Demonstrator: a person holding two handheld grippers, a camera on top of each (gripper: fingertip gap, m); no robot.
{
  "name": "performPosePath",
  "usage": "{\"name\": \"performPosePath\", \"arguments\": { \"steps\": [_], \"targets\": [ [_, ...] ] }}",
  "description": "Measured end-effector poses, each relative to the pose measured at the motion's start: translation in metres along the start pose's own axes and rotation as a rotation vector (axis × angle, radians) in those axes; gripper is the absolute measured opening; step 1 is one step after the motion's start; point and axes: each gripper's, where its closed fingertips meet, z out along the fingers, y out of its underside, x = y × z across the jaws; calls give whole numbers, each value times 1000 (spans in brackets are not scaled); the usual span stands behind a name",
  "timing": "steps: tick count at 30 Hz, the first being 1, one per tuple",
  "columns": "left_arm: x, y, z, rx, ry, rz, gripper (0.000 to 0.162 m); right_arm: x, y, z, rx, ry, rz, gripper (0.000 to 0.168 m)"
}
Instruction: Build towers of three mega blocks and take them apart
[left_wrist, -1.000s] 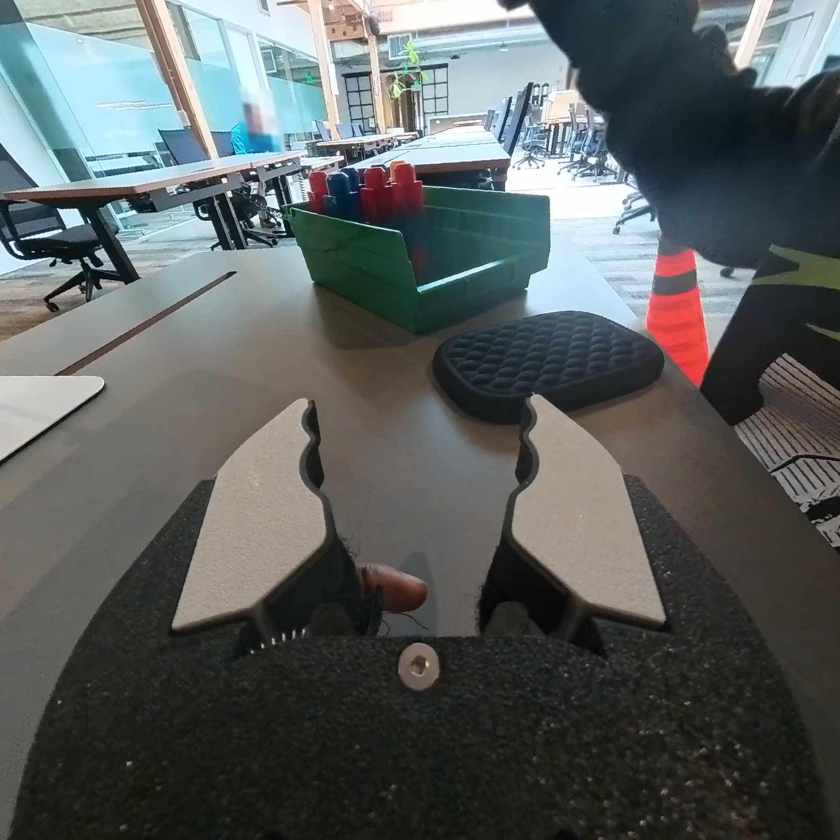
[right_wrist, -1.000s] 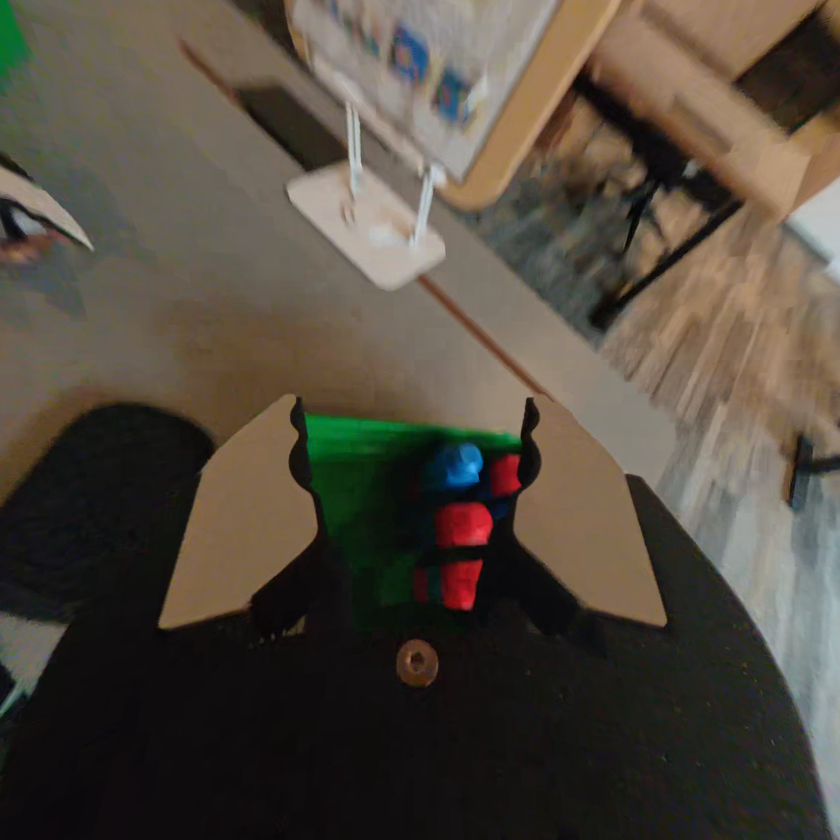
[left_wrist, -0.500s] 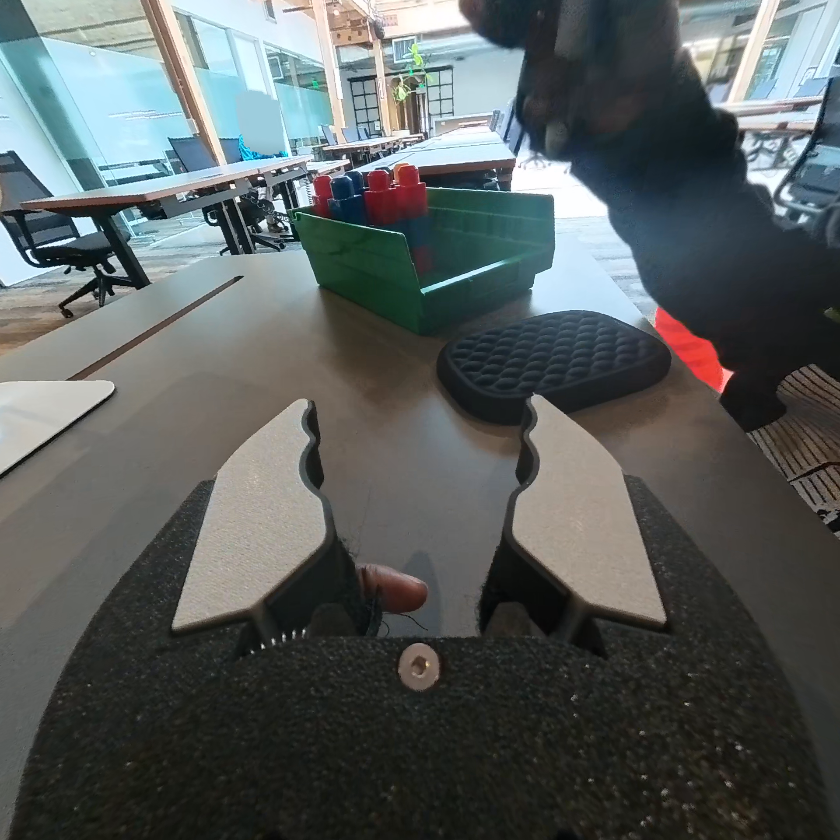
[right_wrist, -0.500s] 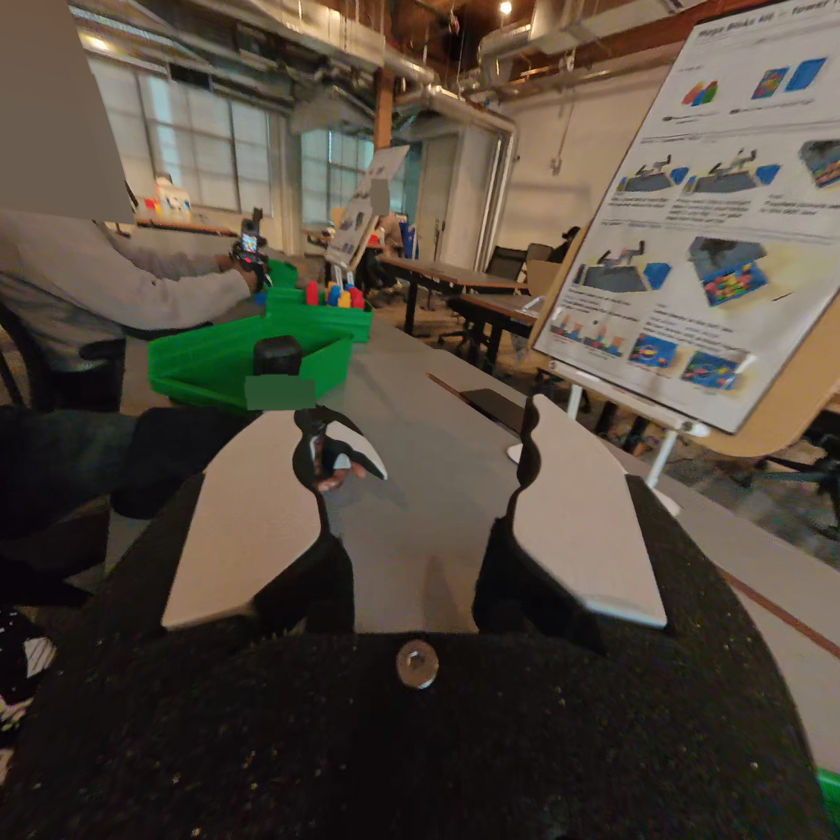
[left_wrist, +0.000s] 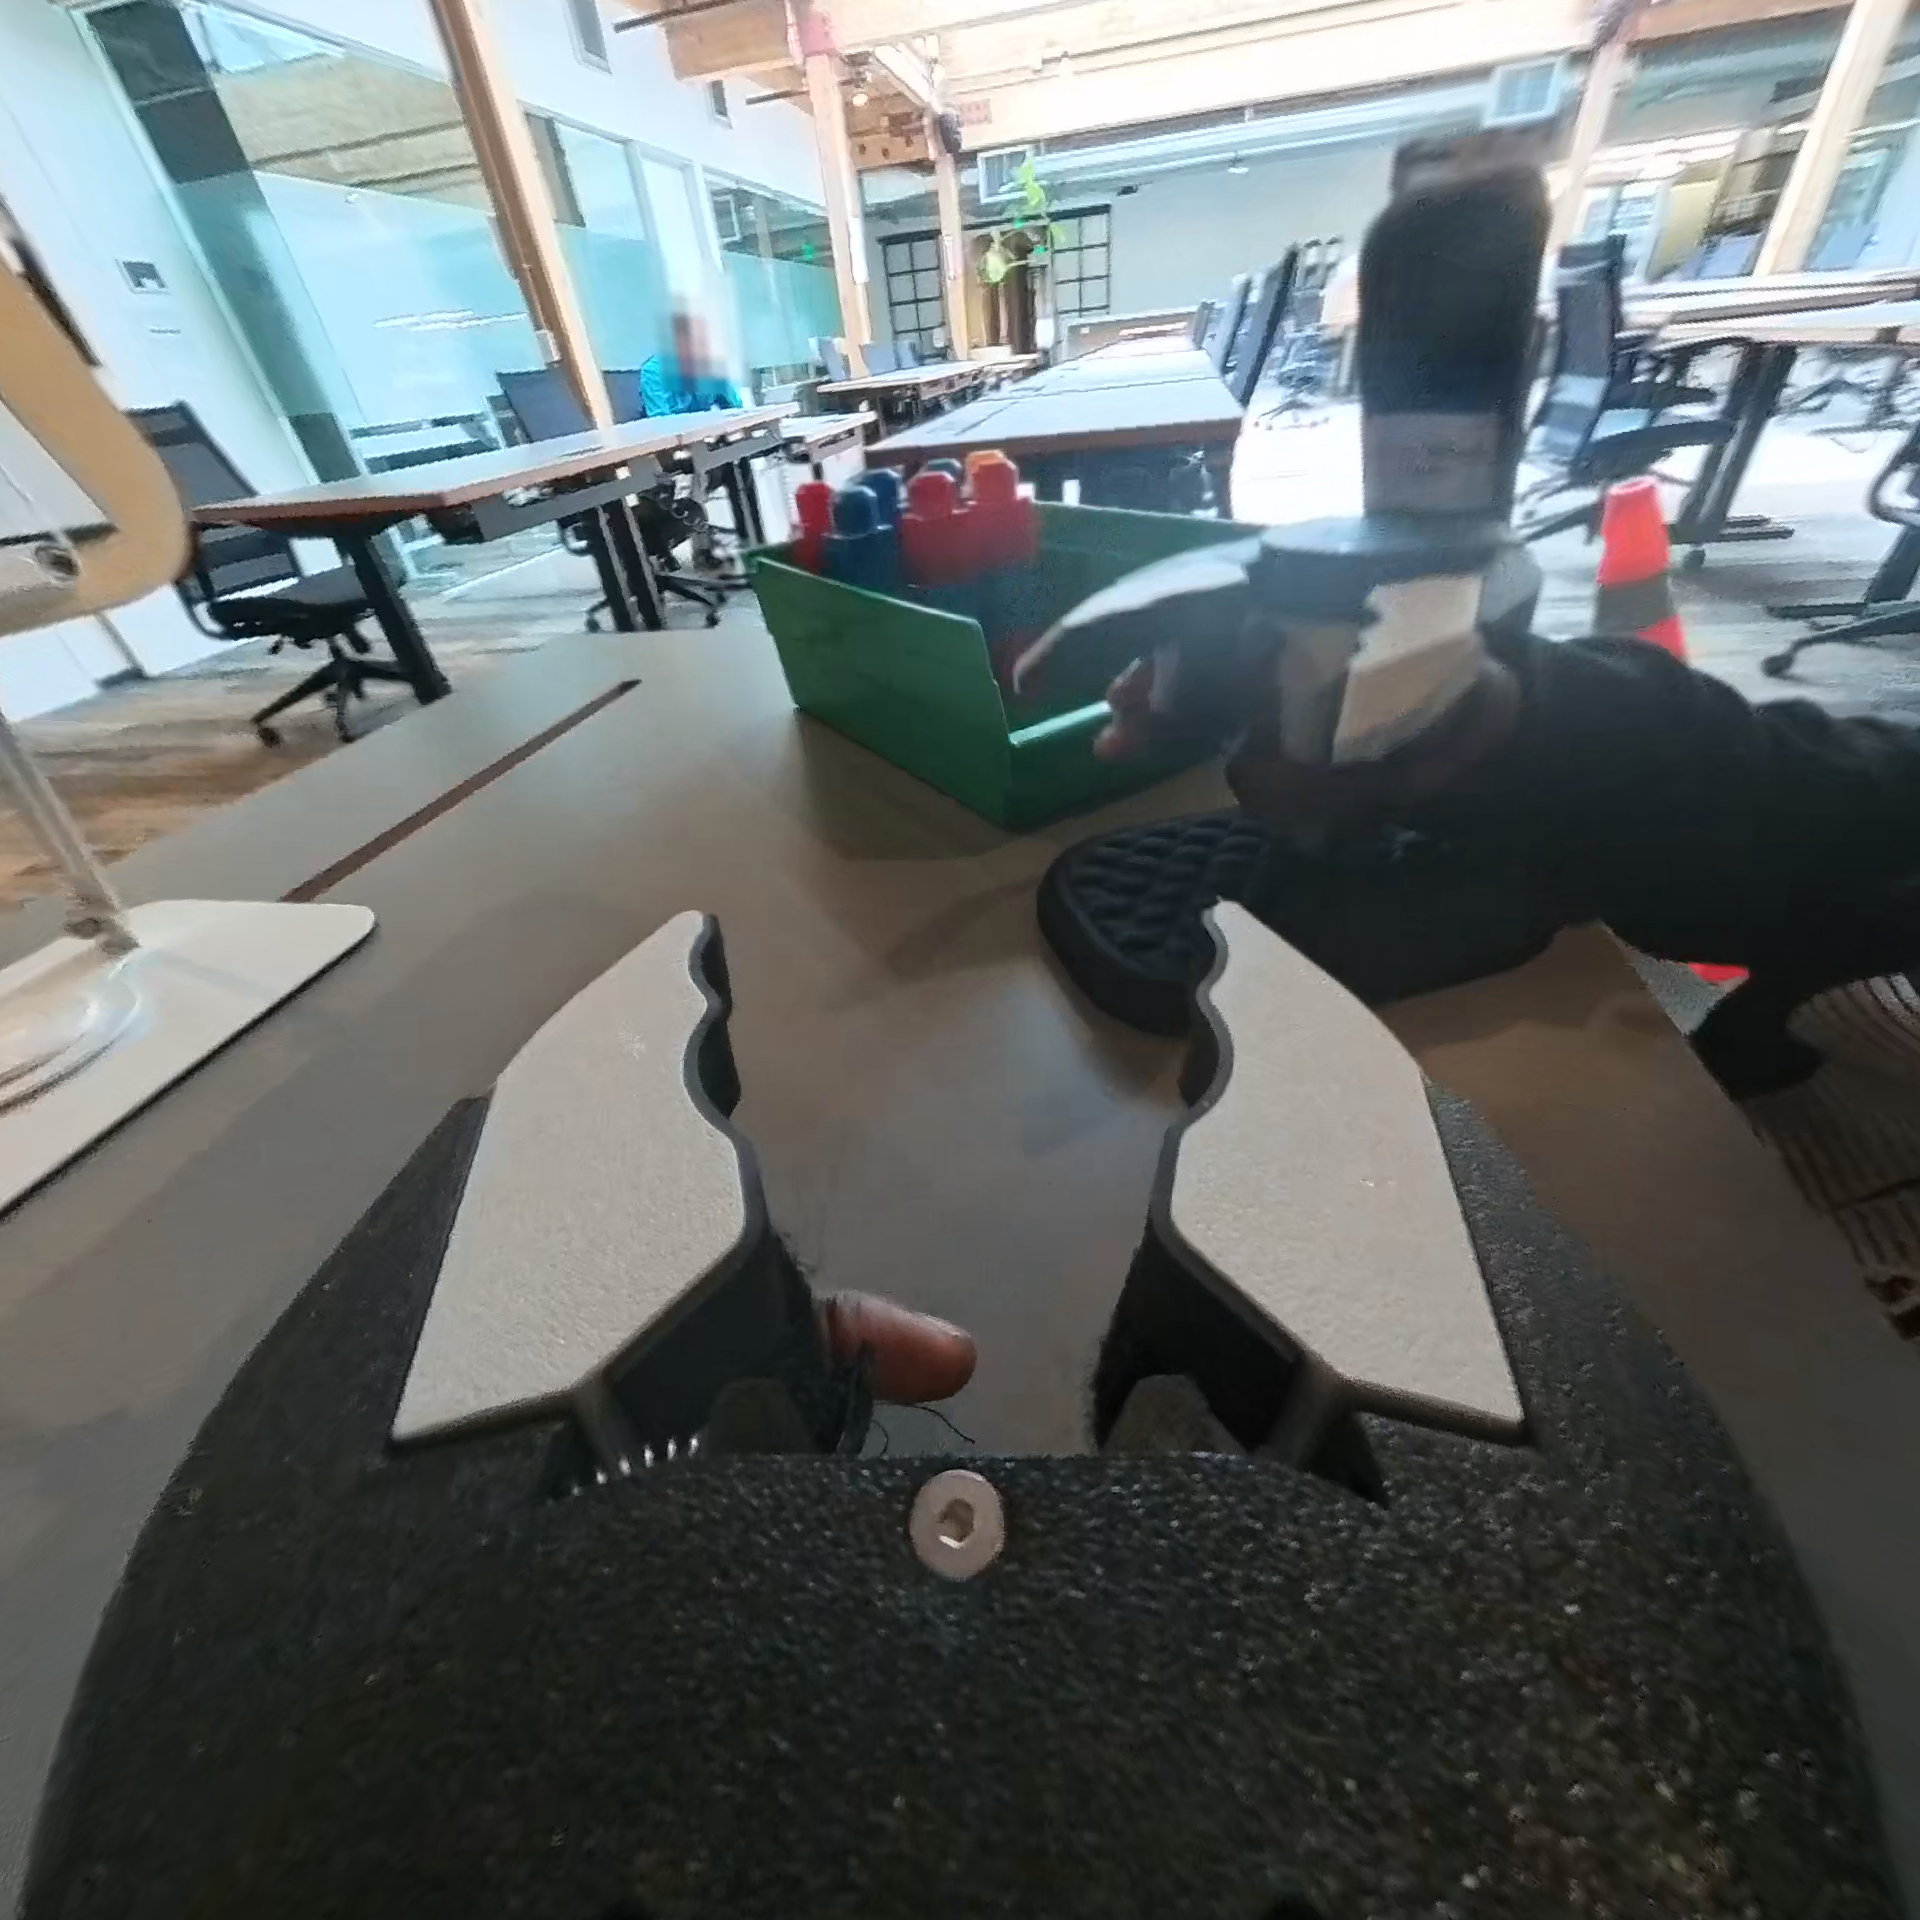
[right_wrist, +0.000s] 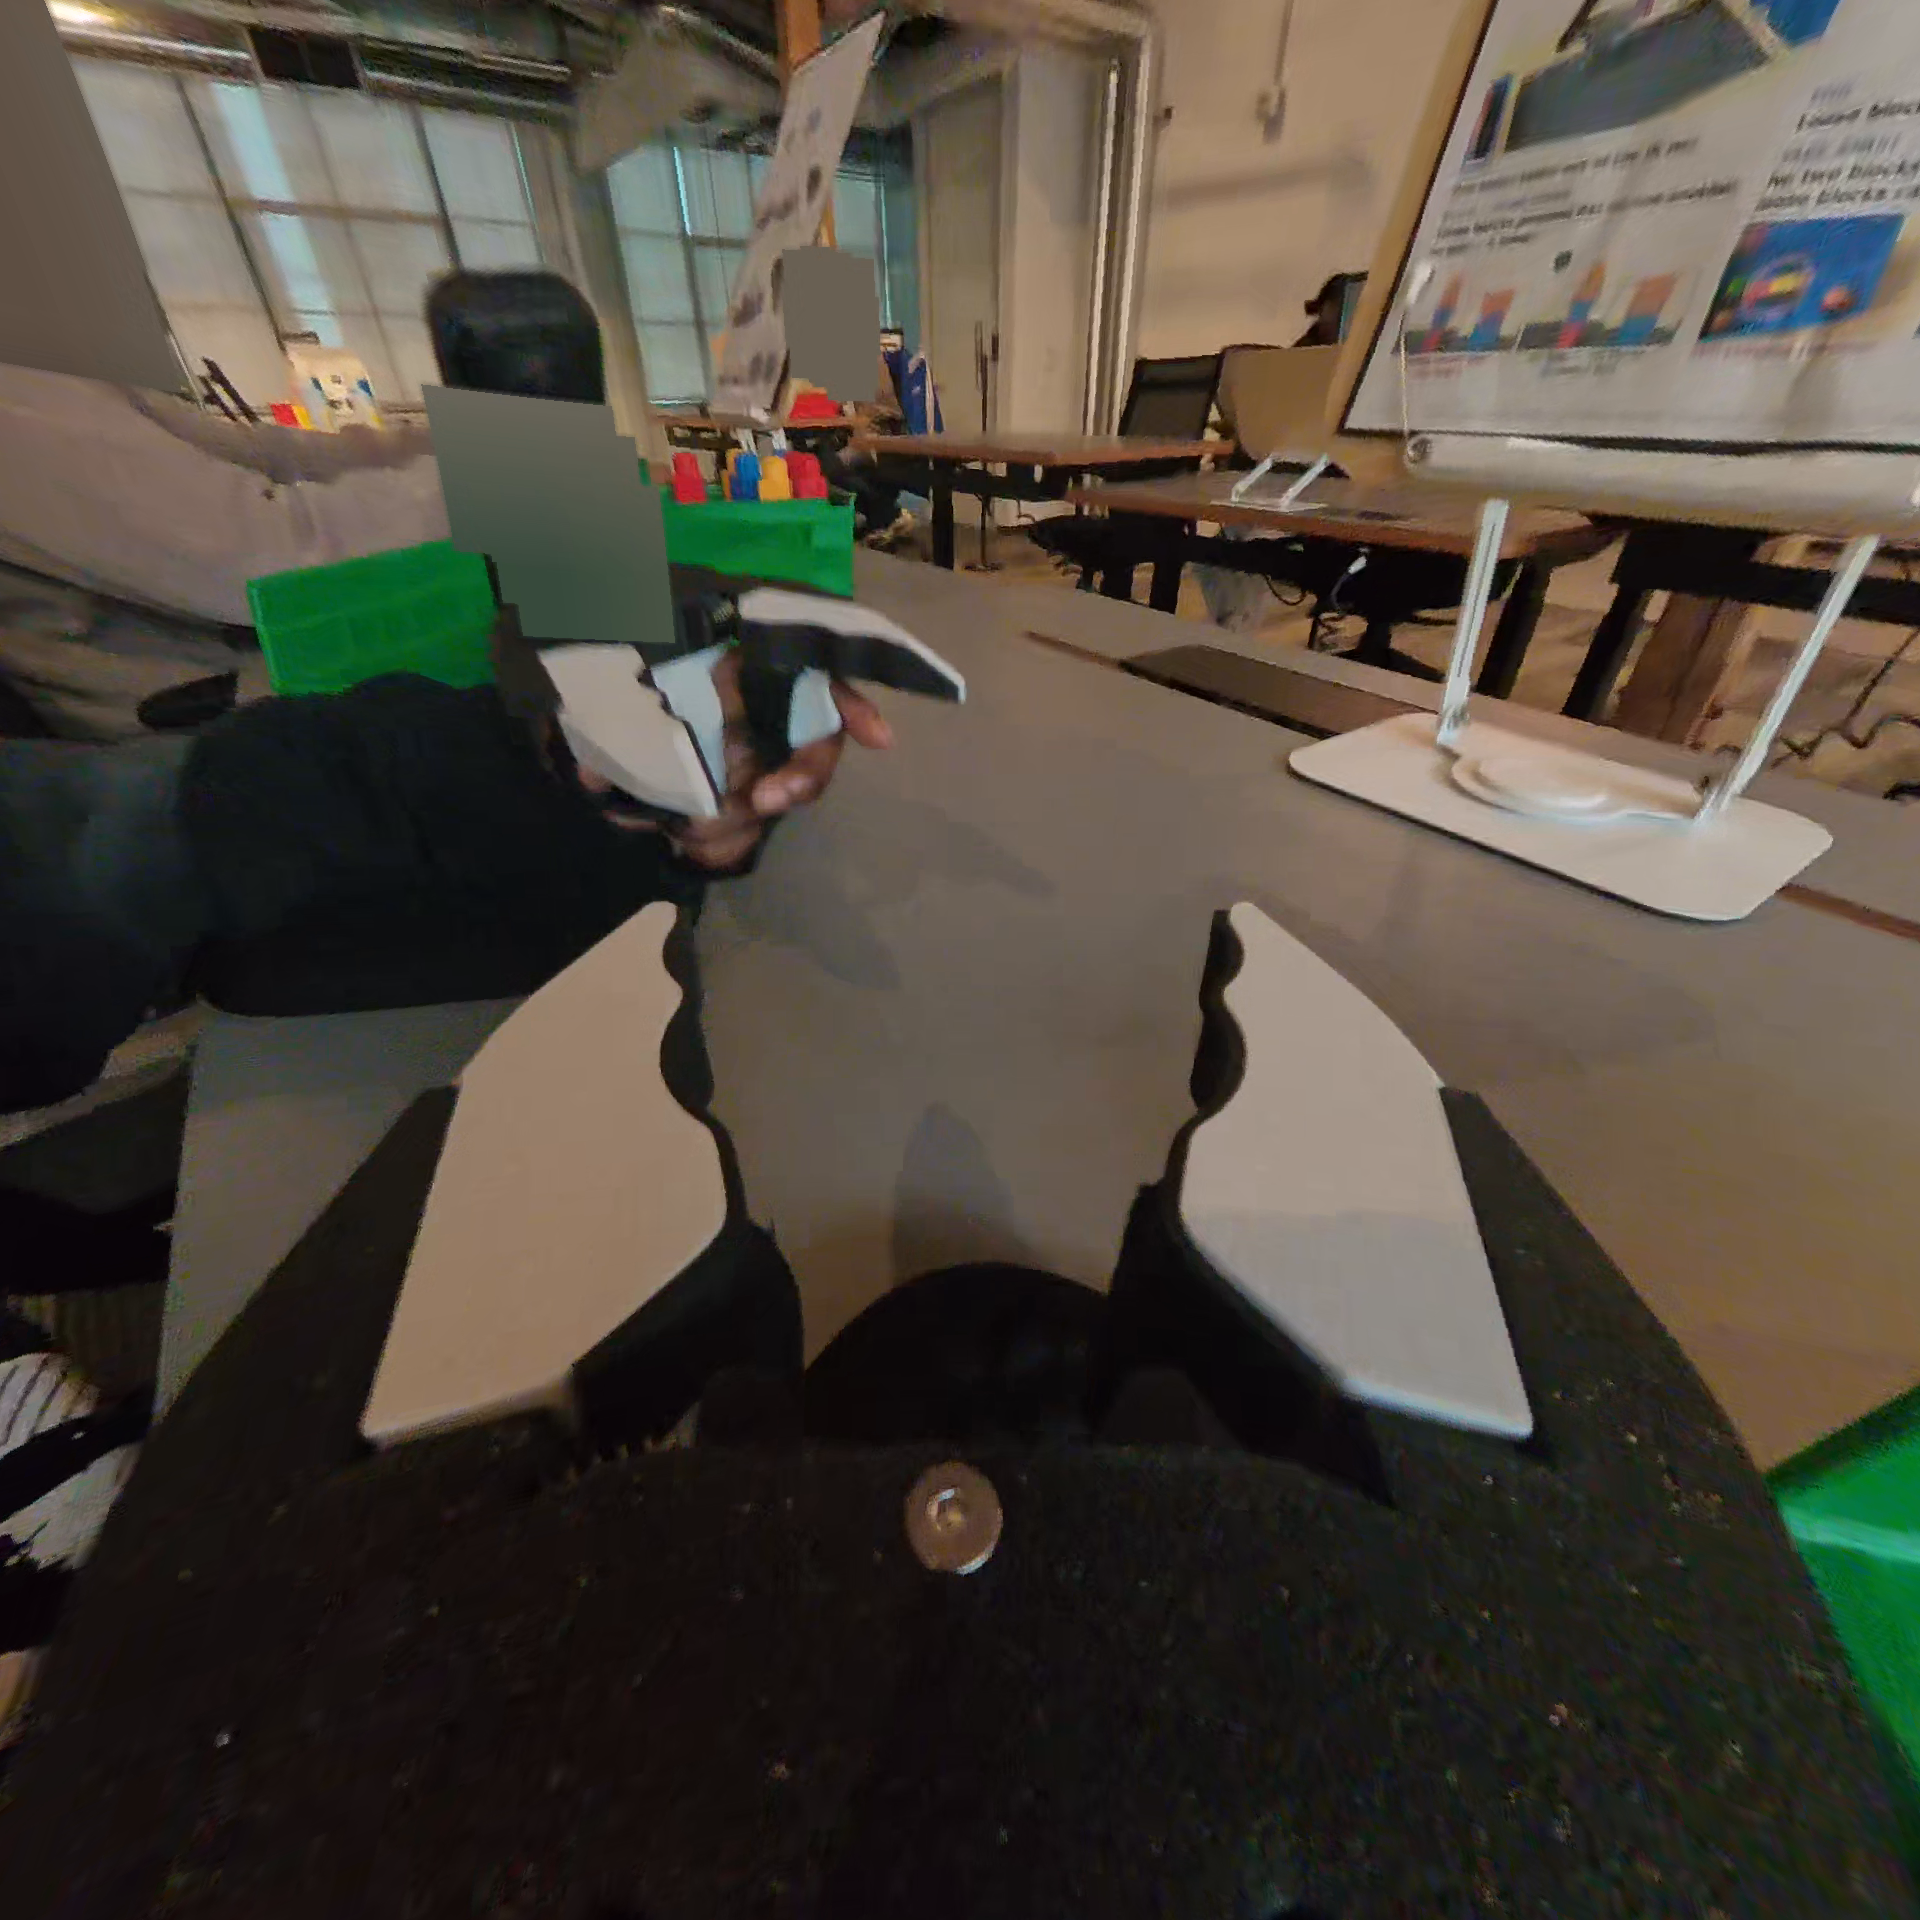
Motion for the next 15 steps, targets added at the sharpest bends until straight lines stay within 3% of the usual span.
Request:
{"name": "performPosePath", "arguments": {
  "steps": [4, 7, 11, 15],
  "targets": [
    [-14, -33, -18, -23, -162, 34, 82, 2, 5, 2, -12, 11, -1, 89],
    [-41, -62, -57, -96, -361, 18, 80, 3, 1, -1, 26, 14, 12, 87],
    [-98, -88, -156, -297, -695, -43, 79, 4, -5, -6, 74, 8, 32, 85],
    [-158, -74, -283, -528, -1083, -192, 77, 4, -7, -8, 94, 3, 34, 85]
  ]
}}
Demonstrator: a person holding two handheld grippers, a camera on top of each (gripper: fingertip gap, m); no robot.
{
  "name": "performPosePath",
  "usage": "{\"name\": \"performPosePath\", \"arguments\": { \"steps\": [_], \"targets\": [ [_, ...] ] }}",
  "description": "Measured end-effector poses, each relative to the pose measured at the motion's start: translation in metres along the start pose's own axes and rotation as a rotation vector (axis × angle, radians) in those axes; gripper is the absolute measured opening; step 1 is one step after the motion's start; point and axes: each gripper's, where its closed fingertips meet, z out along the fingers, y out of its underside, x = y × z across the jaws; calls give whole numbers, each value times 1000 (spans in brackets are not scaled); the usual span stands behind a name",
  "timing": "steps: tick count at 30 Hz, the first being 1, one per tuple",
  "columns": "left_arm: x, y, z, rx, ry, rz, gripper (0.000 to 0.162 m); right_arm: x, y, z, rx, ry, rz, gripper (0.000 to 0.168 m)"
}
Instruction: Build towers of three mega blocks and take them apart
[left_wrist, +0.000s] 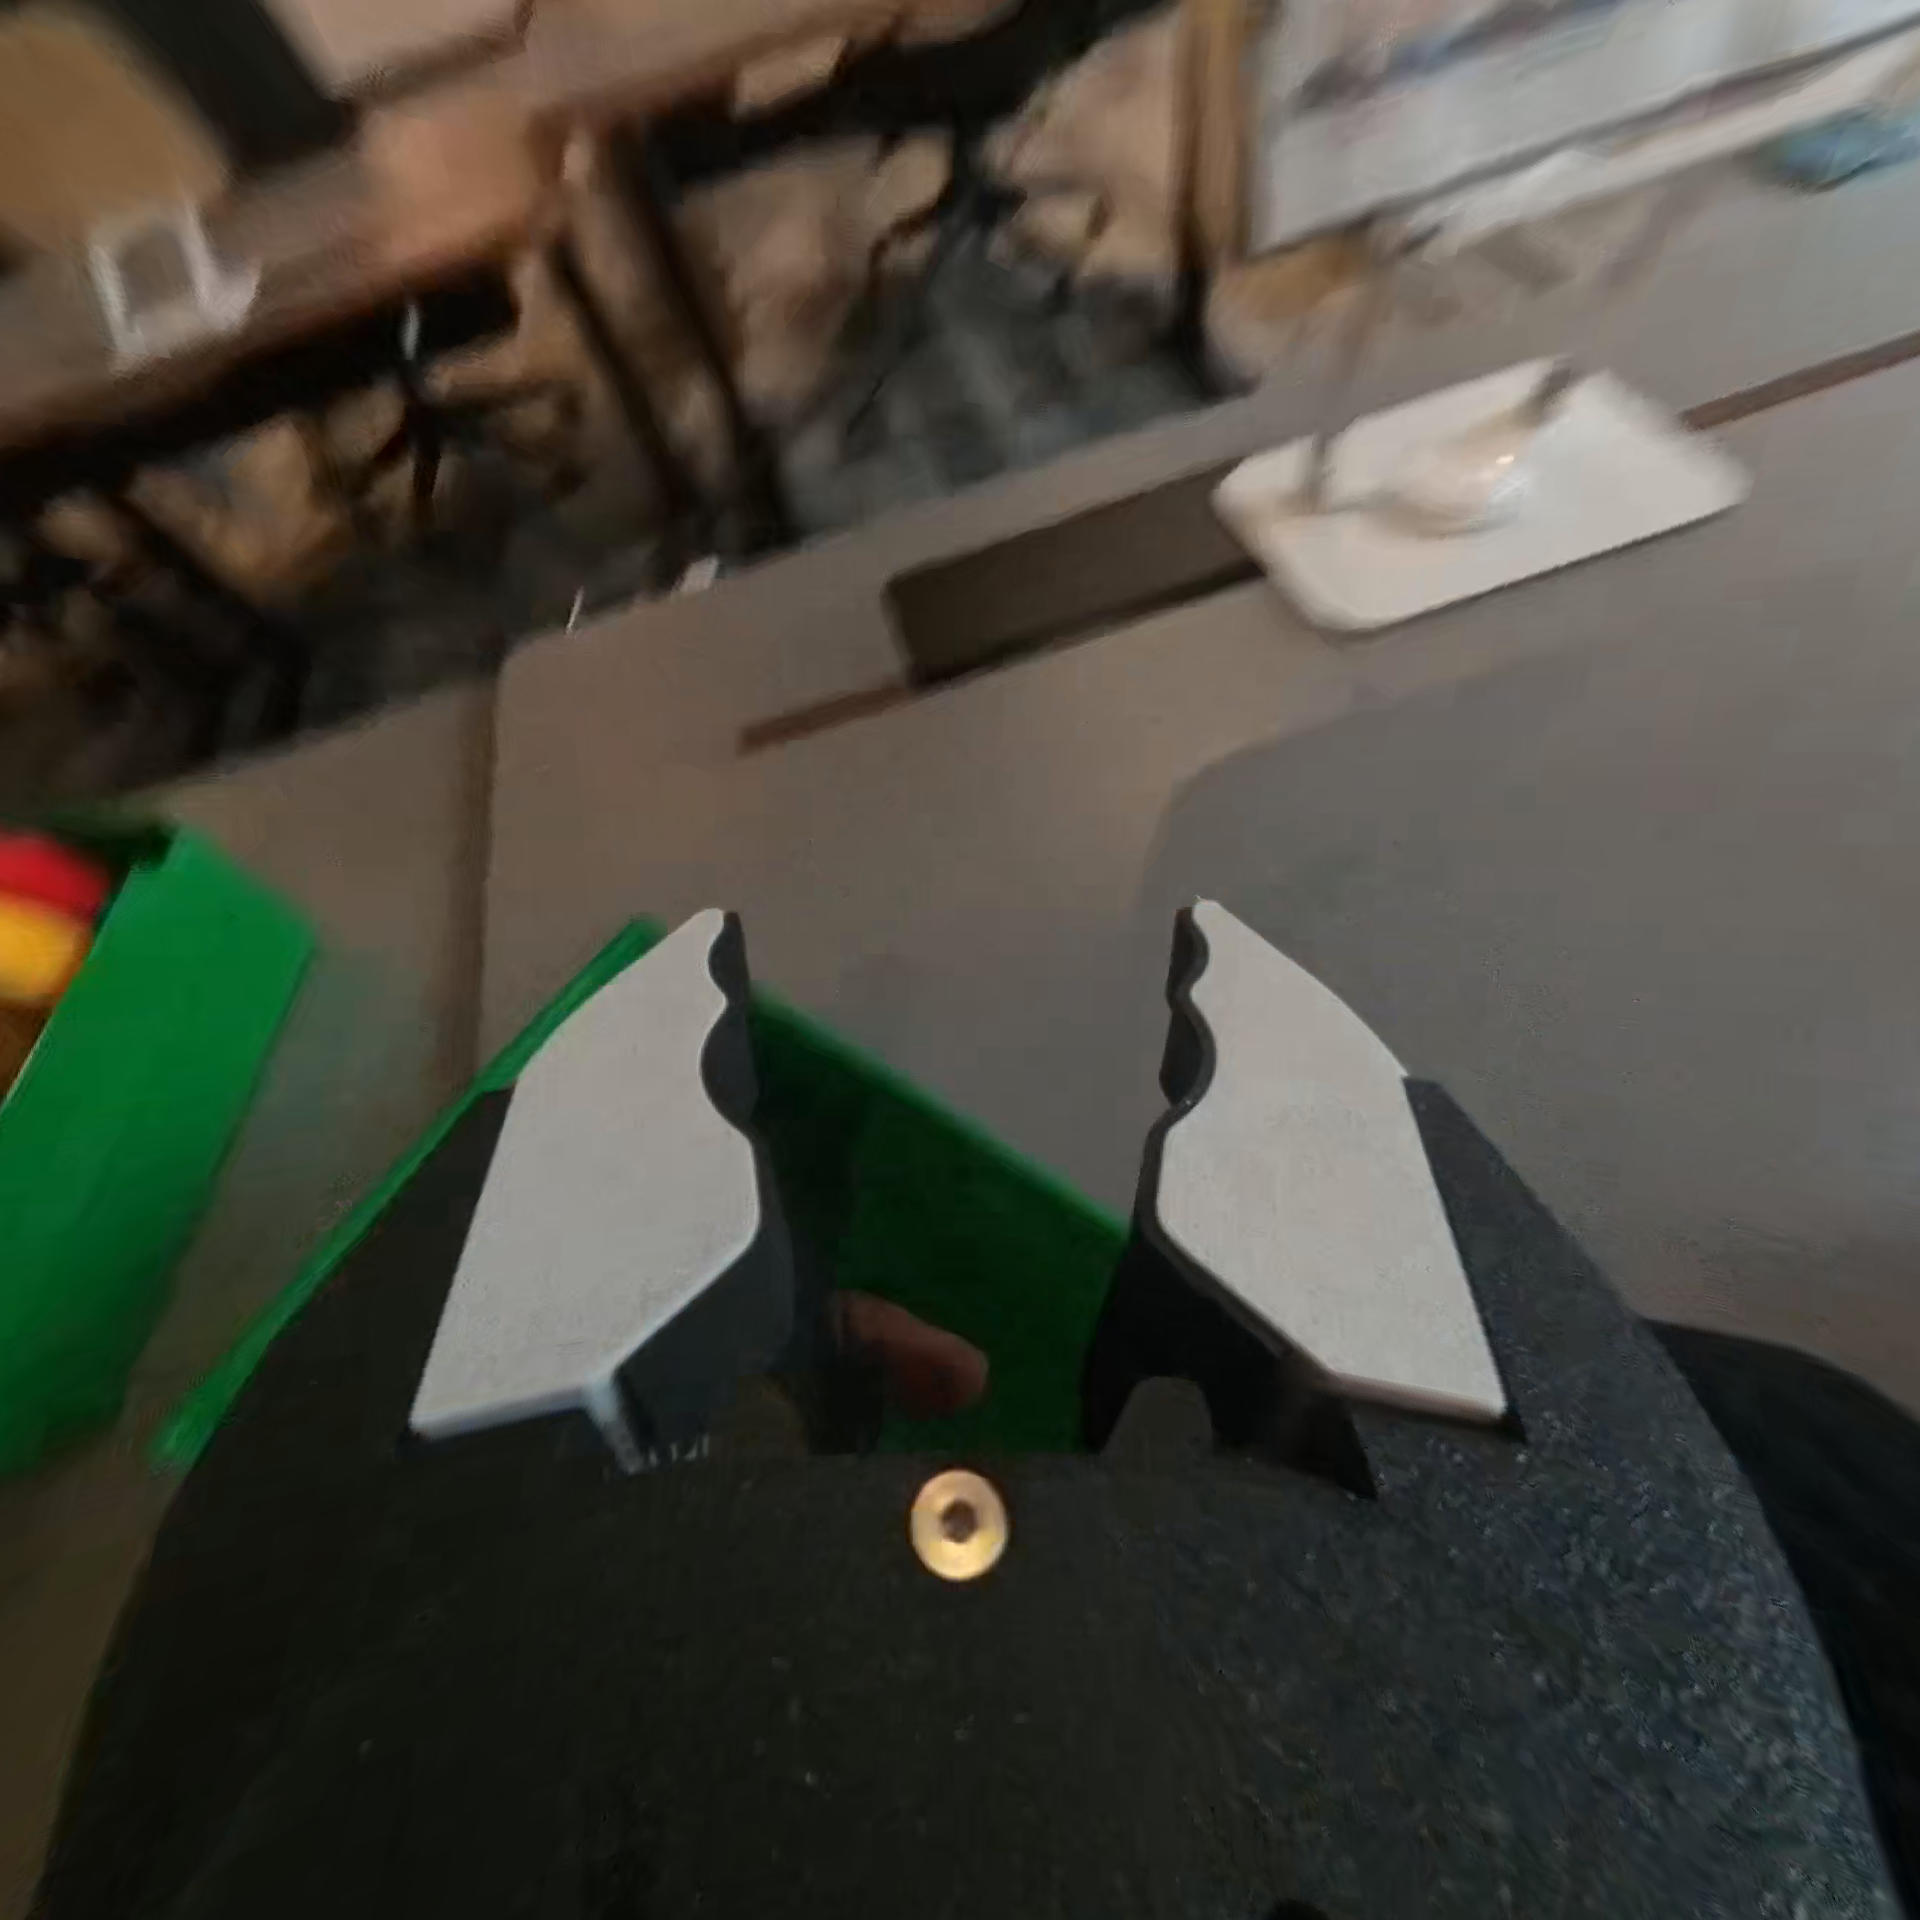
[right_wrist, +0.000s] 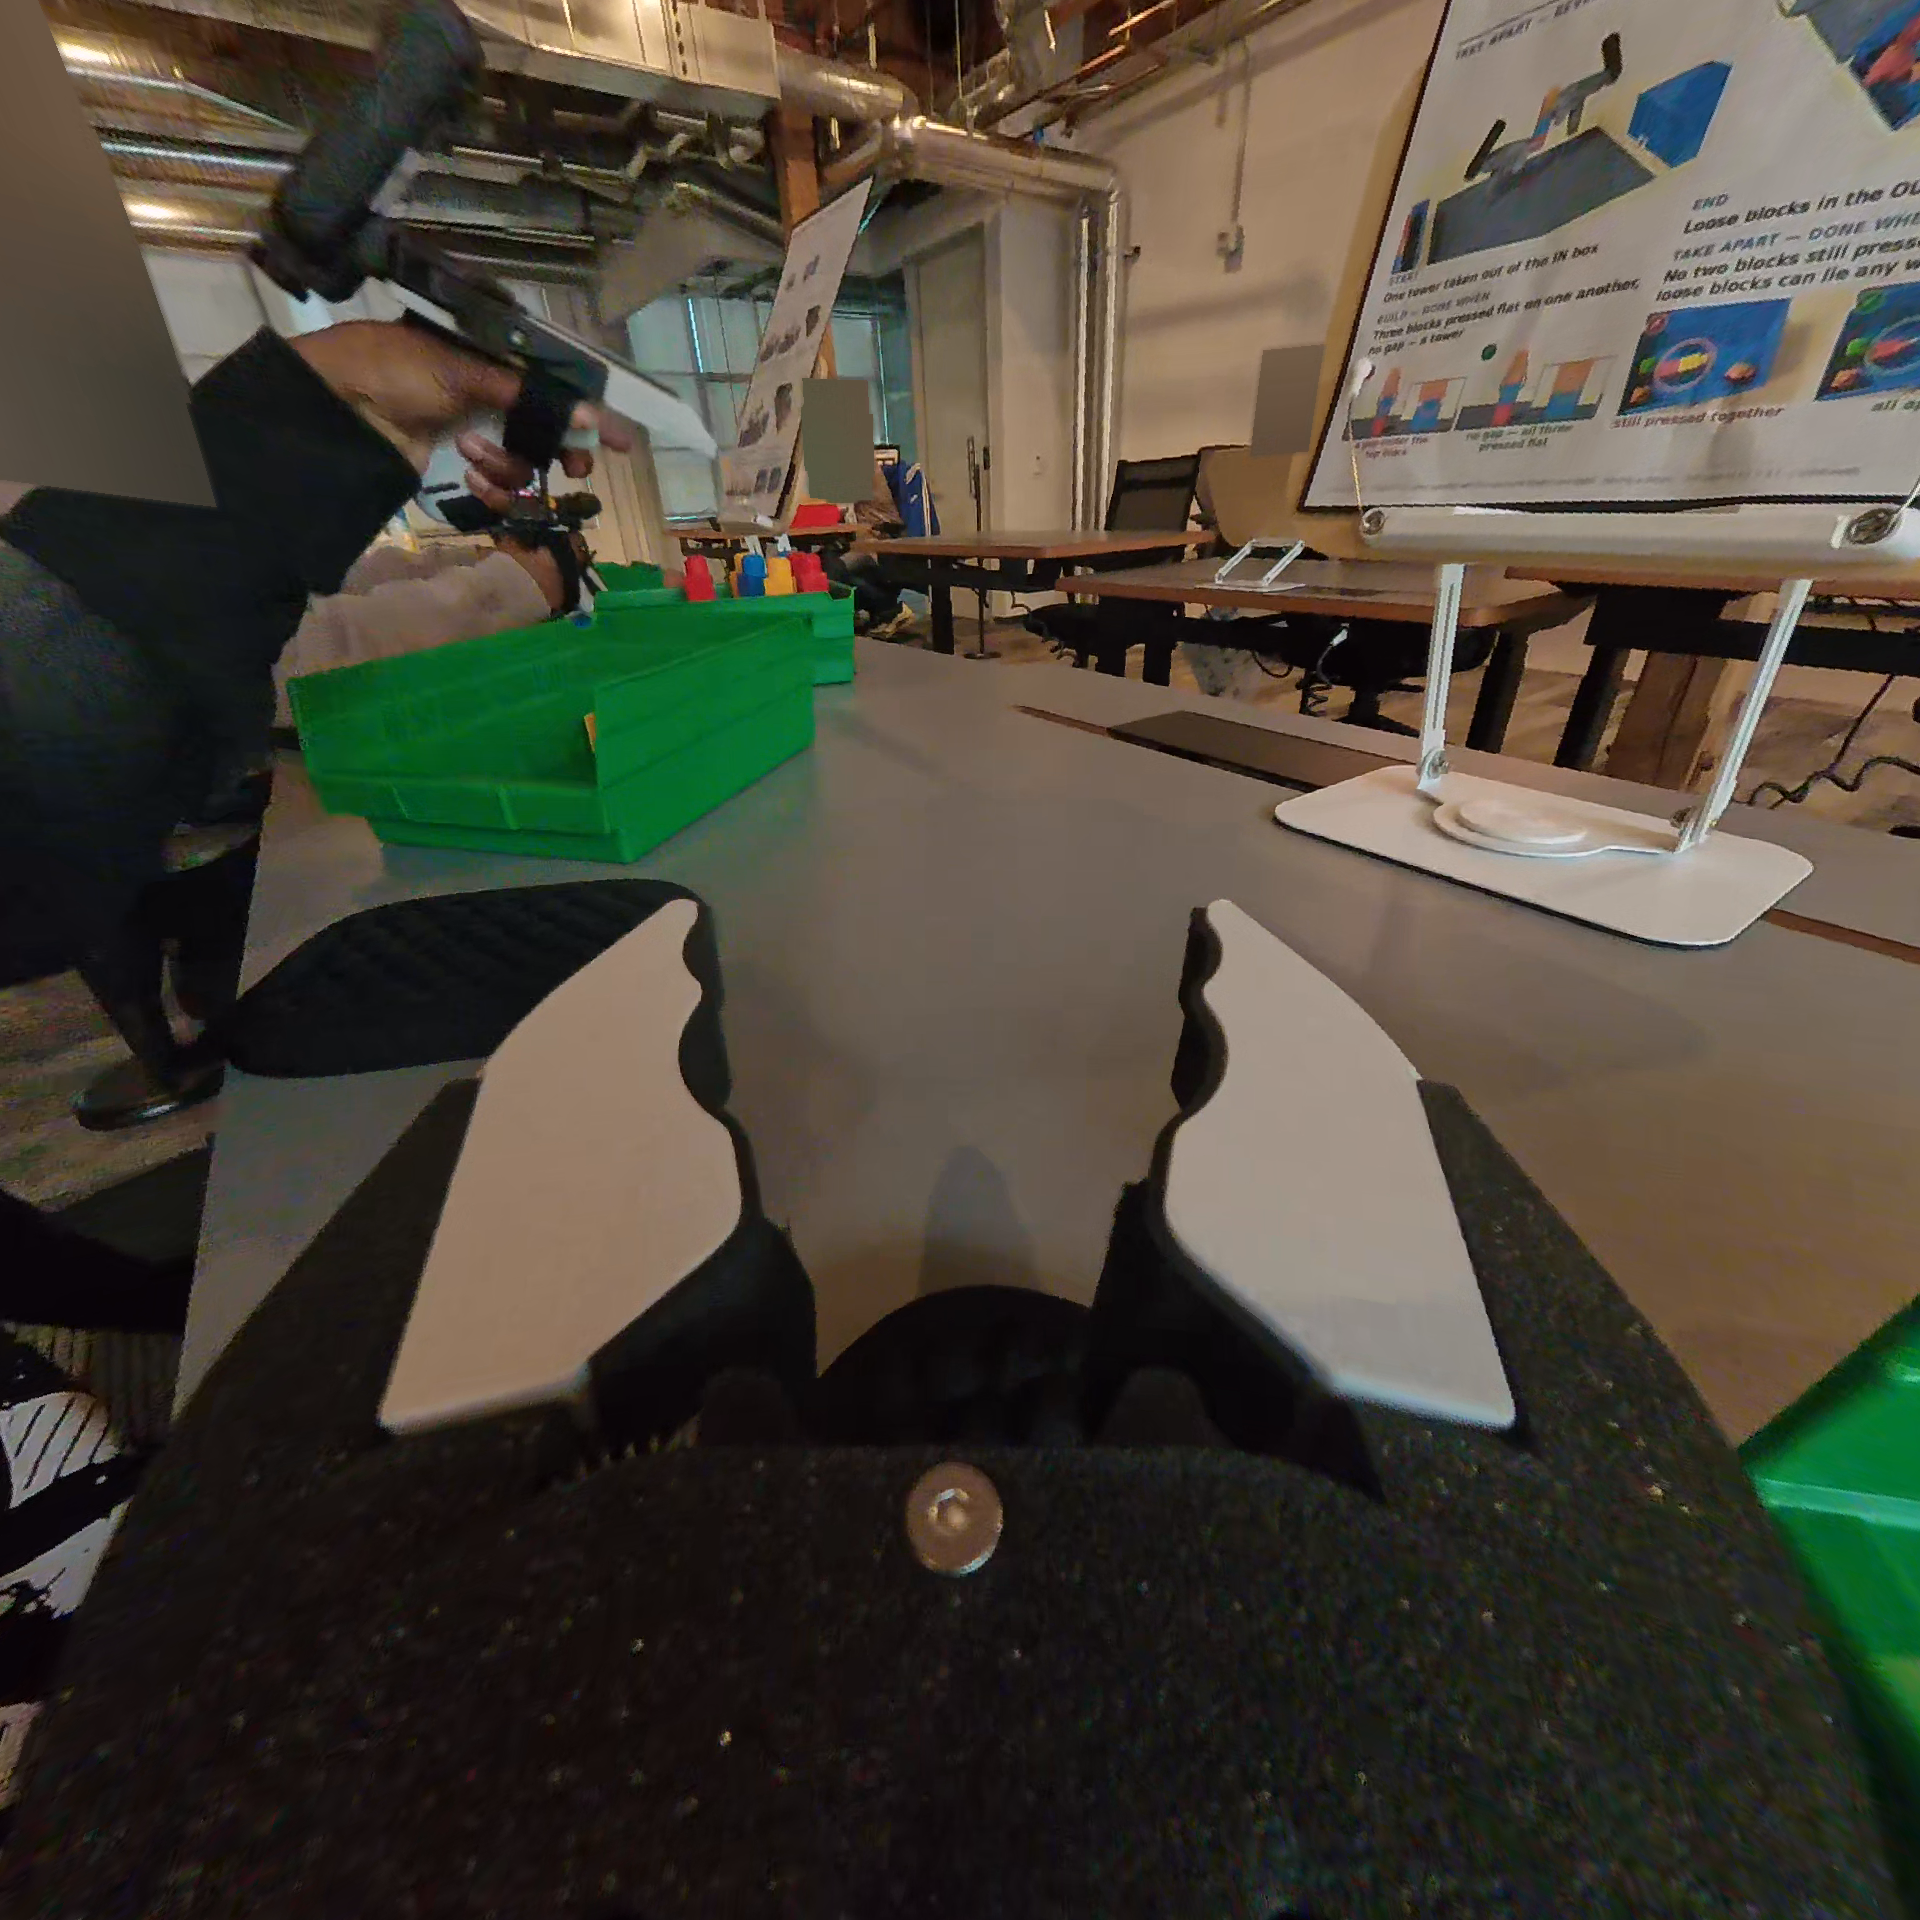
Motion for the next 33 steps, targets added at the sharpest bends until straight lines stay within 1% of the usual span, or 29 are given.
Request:
{"name": "performPosePath", "arguments": {
  "steps": [2, 6, 9, 12, 14, 21, 22, 25, 27, 29, 33],
  "targets": [
    [-46, 35, 9, -182, -77, -78, 78, 0, 1, 1, -11, -3, -1, 85],
    [-106, 113, 27, -512, -206, -160, 74, -2, 6, 4, -46, -7, -14, 85],
    [-124, 155, 38, -649, -234, -213, 73, -3, 8, 6, -58, -7, -20, 85],
    [-133, 180, 44, -721, -257, -236, 72, -2, 7, 5, -56, -8, -11, 85],
    [-139, 187, 48, -734, -280, -238, 68, -1, 6, 5, -46, -7, -5, 85],
    [-141, 208, 60, -772, -283, -253, 63, 0, 3, 2, -18, -7, 9, 83],
    [-138, 211, 62, -774, -280, -258, 59, 0, 3, 2, -17, -7, 9, 82],
    [-134, 220, 65, -782, -262, -266, 40, 1, 3, 2, -21, -7, 13, 82],
    [-135, 221, 65, -769, -259, -269, 39, 1, 4, 3, -26, -9, 13, 82],
    [-135, 211, 63, -725, -249, -266, 39, 0, 4, 3, -29, -8, 11, 82],
    [-126, 163, 47, -543, -248, -241, 38, -1, 5, 4, -37, -12, 1, 80]
  ]
}}
